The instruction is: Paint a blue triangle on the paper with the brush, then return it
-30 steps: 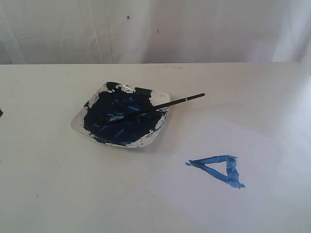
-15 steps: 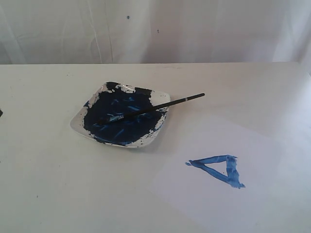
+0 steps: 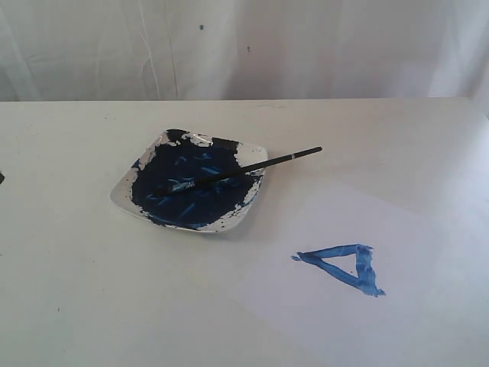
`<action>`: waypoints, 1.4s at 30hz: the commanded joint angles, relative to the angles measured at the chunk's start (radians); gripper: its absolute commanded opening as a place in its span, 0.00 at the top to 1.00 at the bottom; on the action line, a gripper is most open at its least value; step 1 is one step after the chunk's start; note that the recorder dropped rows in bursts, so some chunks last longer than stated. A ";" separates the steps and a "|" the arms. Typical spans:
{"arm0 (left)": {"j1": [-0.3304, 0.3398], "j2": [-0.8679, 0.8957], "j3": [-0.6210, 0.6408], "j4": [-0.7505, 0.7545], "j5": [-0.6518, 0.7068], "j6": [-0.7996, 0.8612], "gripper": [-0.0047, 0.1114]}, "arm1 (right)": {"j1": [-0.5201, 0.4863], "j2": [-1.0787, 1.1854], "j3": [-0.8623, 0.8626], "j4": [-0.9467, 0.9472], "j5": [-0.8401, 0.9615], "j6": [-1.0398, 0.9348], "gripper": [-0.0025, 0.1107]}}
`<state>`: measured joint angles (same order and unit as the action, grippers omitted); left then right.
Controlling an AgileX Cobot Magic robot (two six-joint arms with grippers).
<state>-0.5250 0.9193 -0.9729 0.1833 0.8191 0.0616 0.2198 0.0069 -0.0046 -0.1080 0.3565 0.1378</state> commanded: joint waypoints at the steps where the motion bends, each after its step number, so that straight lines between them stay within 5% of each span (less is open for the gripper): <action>1: -0.001 -0.012 0.000 -0.006 0.004 -0.002 0.96 | -0.005 -0.007 0.005 0.004 -0.018 0.002 0.98; 6: 0.041 -0.039 0.000 -0.025 0.004 -0.002 0.96 | -0.005 -0.007 0.005 0.004 -0.018 0.002 0.98; 10: 0.204 -0.169 0.000 -0.115 0.002 -0.002 0.96 | -0.005 -0.007 0.005 0.004 -0.018 0.002 0.98; 14: 0.369 -0.331 0.000 -0.044 0.002 -0.002 0.96 | -0.005 -0.007 0.005 0.004 -0.018 0.002 0.98; 18: 0.466 -0.490 0.000 0.043 0.002 -0.002 0.96 | -0.005 -0.007 0.005 0.004 -0.018 0.002 0.98; 30: 0.504 -0.894 0.192 0.116 -0.069 0.022 0.96 | -0.005 -0.007 0.005 0.004 -0.018 0.002 0.98; 35: 0.514 -0.919 0.307 0.112 -0.039 0.022 0.96 | -0.005 -0.007 0.005 0.004 -0.015 0.002 0.98; 42: 0.546 -0.919 0.533 0.120 -0.351 -0.097 0.96 | -0.005 -0.007 0.005 0.006 -0.015 0.002 0.98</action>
<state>0.0112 0.0062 -0.5222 0.3053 0.5932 0.0453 0.2198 0.0062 -0.0023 -0.1080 0.3565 0.1378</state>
